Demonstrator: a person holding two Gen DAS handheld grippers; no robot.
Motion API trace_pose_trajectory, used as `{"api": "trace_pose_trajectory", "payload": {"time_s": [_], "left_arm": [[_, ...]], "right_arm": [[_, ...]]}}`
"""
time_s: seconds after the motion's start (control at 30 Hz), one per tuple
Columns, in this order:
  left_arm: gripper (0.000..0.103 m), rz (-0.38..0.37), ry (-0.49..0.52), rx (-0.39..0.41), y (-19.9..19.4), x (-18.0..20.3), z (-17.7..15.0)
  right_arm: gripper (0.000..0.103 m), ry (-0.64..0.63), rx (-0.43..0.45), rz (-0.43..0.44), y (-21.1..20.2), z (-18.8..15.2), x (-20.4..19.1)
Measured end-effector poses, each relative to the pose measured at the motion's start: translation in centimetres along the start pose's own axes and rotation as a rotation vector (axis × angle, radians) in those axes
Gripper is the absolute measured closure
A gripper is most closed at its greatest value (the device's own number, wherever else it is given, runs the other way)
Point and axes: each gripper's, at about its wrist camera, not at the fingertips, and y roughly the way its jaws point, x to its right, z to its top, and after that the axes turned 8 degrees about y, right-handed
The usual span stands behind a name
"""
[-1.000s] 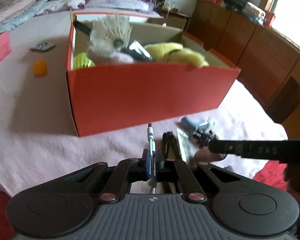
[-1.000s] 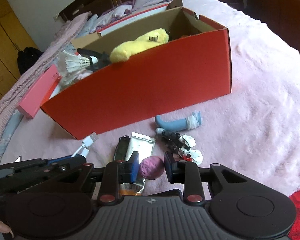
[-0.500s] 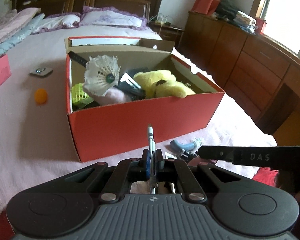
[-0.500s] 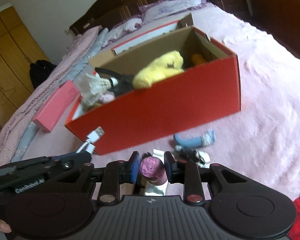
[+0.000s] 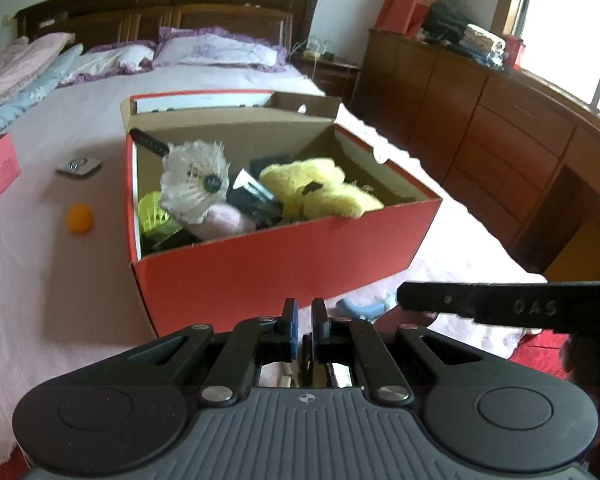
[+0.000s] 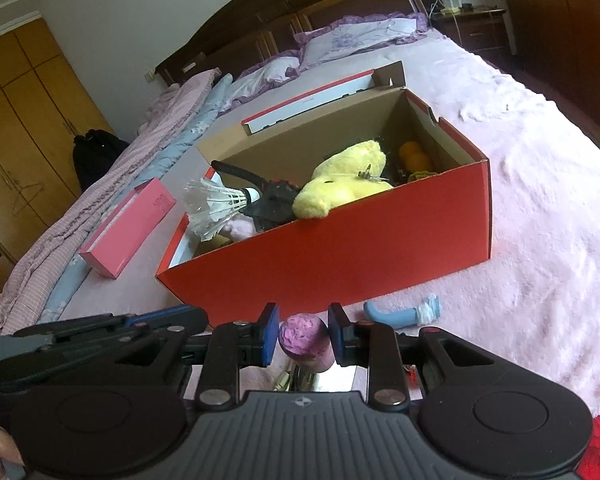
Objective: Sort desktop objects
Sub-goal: 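Lift the pink roll with the right tool while the left lifts the cable, then carry the pink roll and white cable toward the orange box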
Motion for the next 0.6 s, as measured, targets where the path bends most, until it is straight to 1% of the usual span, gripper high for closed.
{"api": "trace_pose_trajectory", "payload": {"time_s": [0.1, 0.13, 0.17, 0.23, 0.4, 0.5, 0.53, 0.6], "left_arm": [[0.091, -0.003, -0.007, -0.018, 0.3, -0.1, -0.1], [0.084, -0.005, -0.007, -0.023, 0.4, -0.2, -0.1], [0.072, -0.006, -0.008, -0.028, 0.5, -0.2, 0.0], [0.061, -0.002, 0.0, -0.04, 0.7, -0.1, -0.1], [0.06, 0.017, 0.015, -0.127, 2.9, -0.2, -1.8], [0.063, 0.034, 0.017, -0.195, 4.5, -0.5, -3.5], [0.066, 0.043, 0.017, -0.224, 5.0, -0.6, -4.1], [0.066, 0.047, 0.013, -0.274, 5.9, -1.0, -5.2]], "right_arm": [[0.074, 0.0, -0.003, -0.001, -0.1, 0.1, -0.1], [0.074, 0.0, -0.004, 0.0, -0.1, 0.1, -0.1], [0.074, -0.002, -0.004, 0.002, -0.1, 0.2, -0.2], [0.074, -0.008, -0.004, 0.001, -0.1, 0.4, -0.3], [0.074, -0.001, -0.022, -0.008, 0.3, -0.2, 0.0], [0.074, 0.004, -0.036, -0.012, 0.5, -0.6, 0.3], [0.074, 0.007, -0.039, -0.013, 0.5, -0.6, 0.4], [0.074, 0.012, -0.044, -0.015, 0.7, -0.8, 0.6]]}}
